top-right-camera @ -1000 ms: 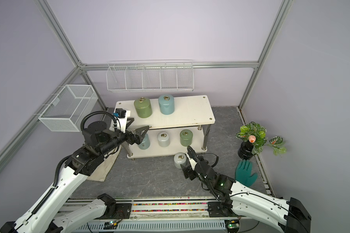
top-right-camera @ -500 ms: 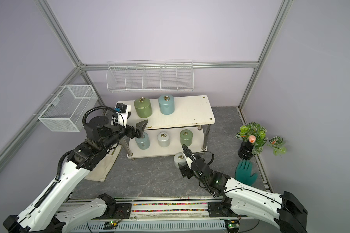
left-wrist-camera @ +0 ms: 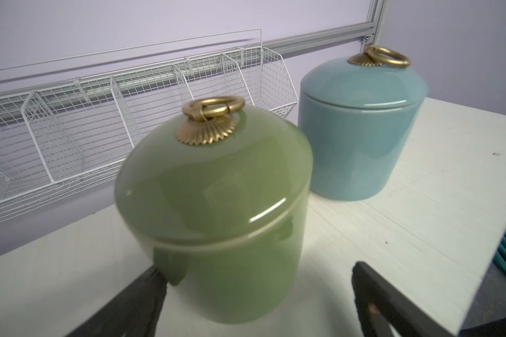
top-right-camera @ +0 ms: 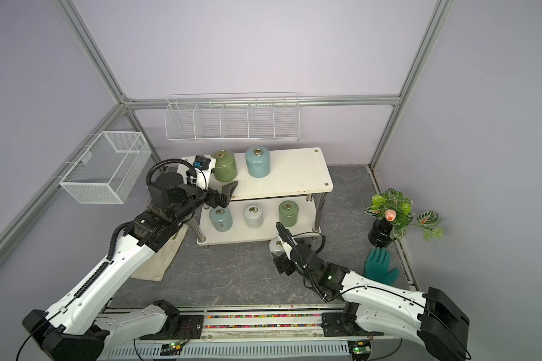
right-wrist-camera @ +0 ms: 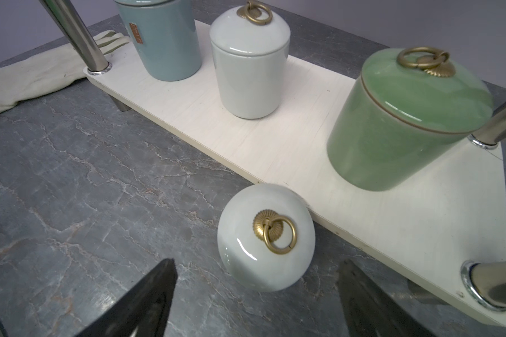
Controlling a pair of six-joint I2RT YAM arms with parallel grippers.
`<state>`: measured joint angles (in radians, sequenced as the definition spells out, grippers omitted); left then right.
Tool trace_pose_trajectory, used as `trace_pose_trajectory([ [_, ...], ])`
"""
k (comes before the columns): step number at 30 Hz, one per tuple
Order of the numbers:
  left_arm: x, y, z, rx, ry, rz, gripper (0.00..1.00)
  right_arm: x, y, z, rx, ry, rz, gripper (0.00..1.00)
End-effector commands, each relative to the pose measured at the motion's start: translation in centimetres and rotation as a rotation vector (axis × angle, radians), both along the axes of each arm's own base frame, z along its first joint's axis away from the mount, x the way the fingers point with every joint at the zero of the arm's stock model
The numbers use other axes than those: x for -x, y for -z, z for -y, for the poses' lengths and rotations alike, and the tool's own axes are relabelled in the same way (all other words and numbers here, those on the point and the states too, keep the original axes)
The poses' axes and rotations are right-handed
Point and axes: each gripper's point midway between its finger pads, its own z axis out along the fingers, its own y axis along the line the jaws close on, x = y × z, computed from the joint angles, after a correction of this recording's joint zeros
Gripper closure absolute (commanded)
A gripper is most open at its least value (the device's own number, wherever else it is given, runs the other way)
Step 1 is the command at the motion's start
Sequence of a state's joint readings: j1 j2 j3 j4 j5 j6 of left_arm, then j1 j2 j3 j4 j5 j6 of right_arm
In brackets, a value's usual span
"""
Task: Remove the tea canisters from the shelf
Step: Pick up the tea canister from the shelf.
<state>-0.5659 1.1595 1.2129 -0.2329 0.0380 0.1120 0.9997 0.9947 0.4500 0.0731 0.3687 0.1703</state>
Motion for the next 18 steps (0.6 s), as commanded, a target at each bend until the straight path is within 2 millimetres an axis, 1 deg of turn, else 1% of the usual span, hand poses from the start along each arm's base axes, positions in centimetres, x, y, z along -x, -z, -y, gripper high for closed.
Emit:
trace_pose_trajectory([
  [1,-0.5,-1.5,0.8,0.004,0.023,0.072,0.0,-0.1,-1.2,-0.9,-0.027,-0.023,0.025,0.11],
  [4,-0.9,-1.5,0.7,0.009,0.005,0.082,0.0,-0.1,-1.3,-0.9,-0.031,-0.021,0.025,0.11],
  [12,-1.5,-2.0,-1.3,0.037,-0.108,0.13,0.0,-0.2,-1.0,-1.1,-0.018,-0.027,0.025,0.11],
  [15,-1.7,-2.1,-1.2,0.037,-0.113,0.137,0.0,-0.3,-1.0,-1.3,-0.017,-0.031,0.022,0.11],
  [18,-1.9,-2.3,-0.8,0.034,-0.096,0.137,0.0,-0.3,-0.9,-1.5,-0.016,-0.035,0.018,0.11],
])
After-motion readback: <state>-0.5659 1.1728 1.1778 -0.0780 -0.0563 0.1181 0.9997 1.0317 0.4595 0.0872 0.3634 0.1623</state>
